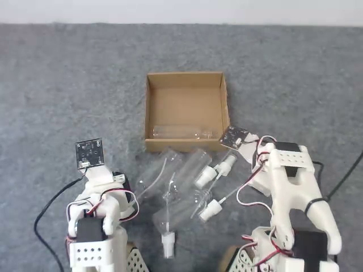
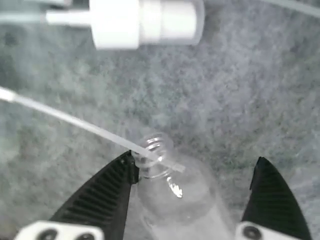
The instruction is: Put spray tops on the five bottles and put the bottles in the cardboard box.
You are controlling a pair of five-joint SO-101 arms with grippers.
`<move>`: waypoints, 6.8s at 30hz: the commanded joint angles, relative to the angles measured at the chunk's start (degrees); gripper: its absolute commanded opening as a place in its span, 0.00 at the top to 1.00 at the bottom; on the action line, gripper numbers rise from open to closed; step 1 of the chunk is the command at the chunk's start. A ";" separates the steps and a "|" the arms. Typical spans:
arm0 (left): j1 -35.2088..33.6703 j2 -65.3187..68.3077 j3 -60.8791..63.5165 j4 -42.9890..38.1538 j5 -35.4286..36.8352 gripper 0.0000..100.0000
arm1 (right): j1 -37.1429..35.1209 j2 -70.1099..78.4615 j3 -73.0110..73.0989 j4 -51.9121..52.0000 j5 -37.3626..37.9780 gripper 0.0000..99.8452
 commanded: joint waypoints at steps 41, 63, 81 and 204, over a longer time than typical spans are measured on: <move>0.00 -0.88 -0.75 0.26 -0.26 0.99 | 20.18 -0.66 -0.44 3.21 27.43 0.58; 0.00 -0.88 -0.75 0.26 -0.26 0.99 | 26.68 -1.36 2.29 -7.69 27.60 0.97; 0.00 -0.88 -0.75 0.26 -0.26 0.99 | 17.36 -1.36 -8.79 -0.92 -5.89 0.97; 0.00 -0.88 -0.75 0.26 -0.26 0.99 | -0.57 -9.63 -31.47 38.64 -30.24 0.97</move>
